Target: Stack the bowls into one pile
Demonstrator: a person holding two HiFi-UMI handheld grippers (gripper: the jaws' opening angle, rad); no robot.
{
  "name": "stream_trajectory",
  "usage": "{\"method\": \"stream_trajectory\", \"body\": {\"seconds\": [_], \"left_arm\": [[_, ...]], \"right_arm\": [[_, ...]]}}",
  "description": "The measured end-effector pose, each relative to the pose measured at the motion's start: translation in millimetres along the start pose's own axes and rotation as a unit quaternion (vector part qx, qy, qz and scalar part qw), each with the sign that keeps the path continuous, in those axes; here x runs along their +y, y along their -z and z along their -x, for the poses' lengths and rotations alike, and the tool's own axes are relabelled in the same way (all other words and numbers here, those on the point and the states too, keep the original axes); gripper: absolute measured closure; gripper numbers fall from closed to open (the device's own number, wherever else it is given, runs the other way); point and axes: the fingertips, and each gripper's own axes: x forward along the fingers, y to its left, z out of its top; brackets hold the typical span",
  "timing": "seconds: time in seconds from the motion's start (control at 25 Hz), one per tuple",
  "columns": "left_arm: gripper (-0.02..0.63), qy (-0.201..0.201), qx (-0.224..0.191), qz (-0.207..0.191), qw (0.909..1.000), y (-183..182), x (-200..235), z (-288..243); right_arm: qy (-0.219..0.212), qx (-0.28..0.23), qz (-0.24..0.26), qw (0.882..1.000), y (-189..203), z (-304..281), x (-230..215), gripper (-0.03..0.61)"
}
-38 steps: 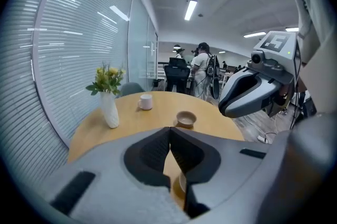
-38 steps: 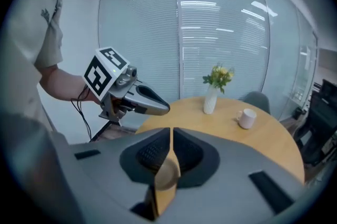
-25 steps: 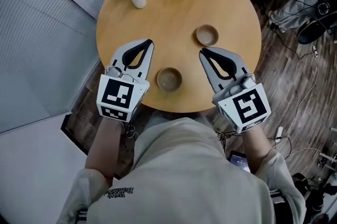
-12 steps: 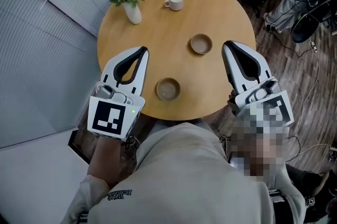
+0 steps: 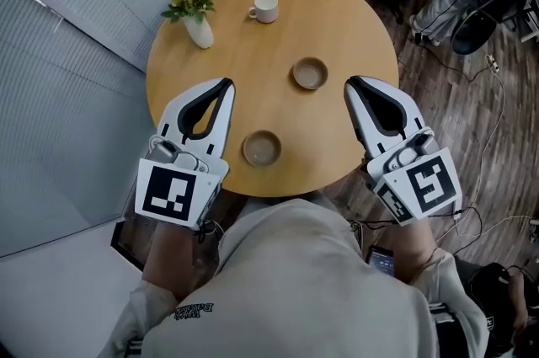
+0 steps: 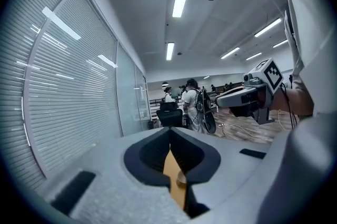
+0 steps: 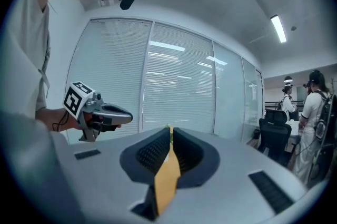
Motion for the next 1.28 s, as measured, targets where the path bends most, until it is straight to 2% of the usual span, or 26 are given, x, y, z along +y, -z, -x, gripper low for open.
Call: {"method": "stream_trajectory", "body": {"seconds": [0.28, 0.4, 0.64, 1.0, 1.28], "left_arm": [[0.592, 0.027, -0.006, 0.004, 0.9996, 5.2, -7.3, -26.5], [0.594, 0.039, 0.008, 0.011, 0.9991, 10.1, -13.4, -41.1], [0.593, 0.068, 0.033, 0.002, 0.9971, 40.7, -22.3, -73.1], [0.592, 0.085, 0.072, 0.013, 0.9937, 77.5, -33.0, -105.8], [0.593, 0.099, 0.111, 0.03, 0.9884, 106.2, -41.0, -129.1]], "right_arm": [[0.005, 0.033, -0.006, 0.999, 22.2, -5.7, -14.1, 0.541], [0.005, 0.05, -0.004, 0.999, 32.8, -11.2, -23.2, 0.541], [0.008, 0.092, 0.0, 0.996, 66.9, -30.6, -39.5, 0.54], [-0.033, 0.192, 0.017, 0.981, 136.3, -53.5, -46.9, 0.495], [-0.066, 0.24, 0.005, 0.968, 187.7, -73.8, -55.5, 0.489]]}}
